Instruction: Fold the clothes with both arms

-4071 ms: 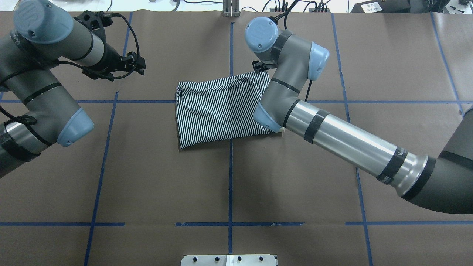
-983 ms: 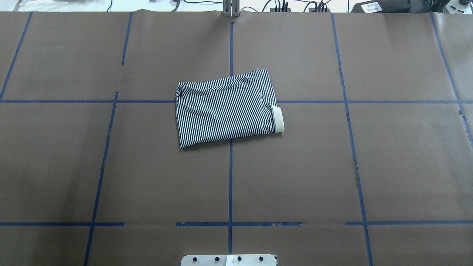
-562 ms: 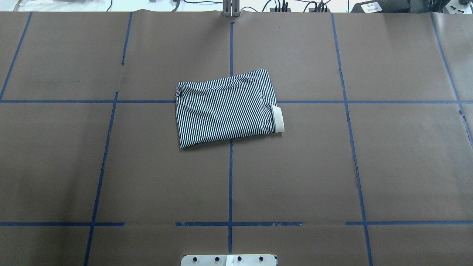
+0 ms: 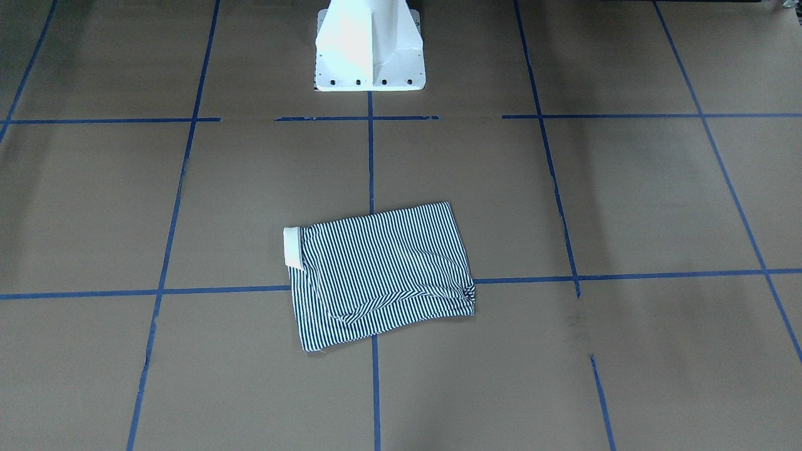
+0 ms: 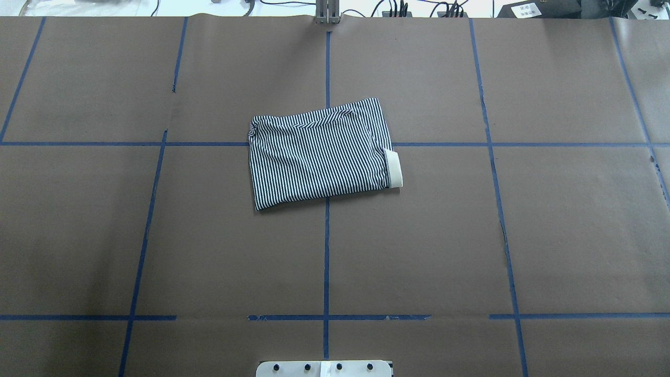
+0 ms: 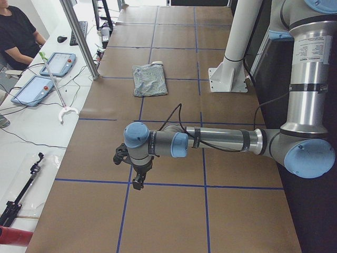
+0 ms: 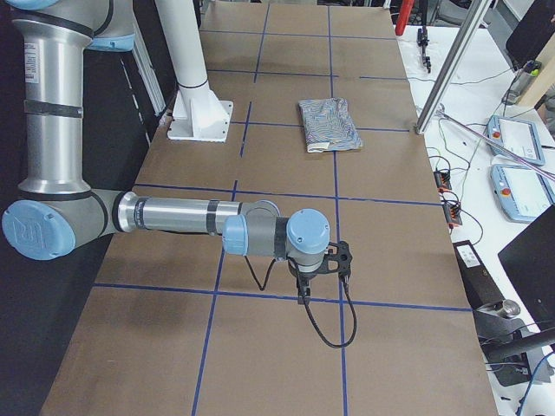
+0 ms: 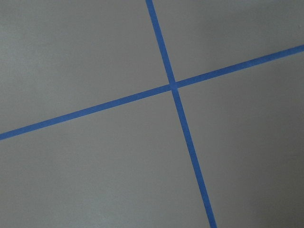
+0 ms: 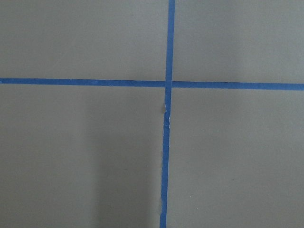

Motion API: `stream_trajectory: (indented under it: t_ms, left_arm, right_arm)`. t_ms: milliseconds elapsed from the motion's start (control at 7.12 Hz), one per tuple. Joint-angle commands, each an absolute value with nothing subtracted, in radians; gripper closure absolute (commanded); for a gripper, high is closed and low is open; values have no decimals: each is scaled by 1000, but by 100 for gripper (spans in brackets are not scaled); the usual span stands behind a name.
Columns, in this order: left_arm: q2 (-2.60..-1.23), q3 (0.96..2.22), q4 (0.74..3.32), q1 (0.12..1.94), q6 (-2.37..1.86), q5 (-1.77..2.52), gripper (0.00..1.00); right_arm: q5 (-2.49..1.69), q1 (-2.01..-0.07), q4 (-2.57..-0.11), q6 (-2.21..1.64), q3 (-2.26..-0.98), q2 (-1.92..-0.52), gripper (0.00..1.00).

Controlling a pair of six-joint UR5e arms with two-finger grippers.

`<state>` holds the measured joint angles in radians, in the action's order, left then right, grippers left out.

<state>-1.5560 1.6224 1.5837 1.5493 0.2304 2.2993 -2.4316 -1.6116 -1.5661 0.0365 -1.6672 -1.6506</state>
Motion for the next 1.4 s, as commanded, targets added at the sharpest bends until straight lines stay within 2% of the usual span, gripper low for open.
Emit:
stream_trajectory:
  t_ms: [0, 1263]
  left_arm:
    - [-1557, 1620, 1583, 1549, 159, 2301, 0]
    - [-1560, 1615, 1588, 1548, 57, 2301, 0]
  right_arm:
    - [-2427, -1612, -1569, 28, -1674, -1652, 0]
    - [-2427, -1612, -1566, 2, -1661, -1643, 0]
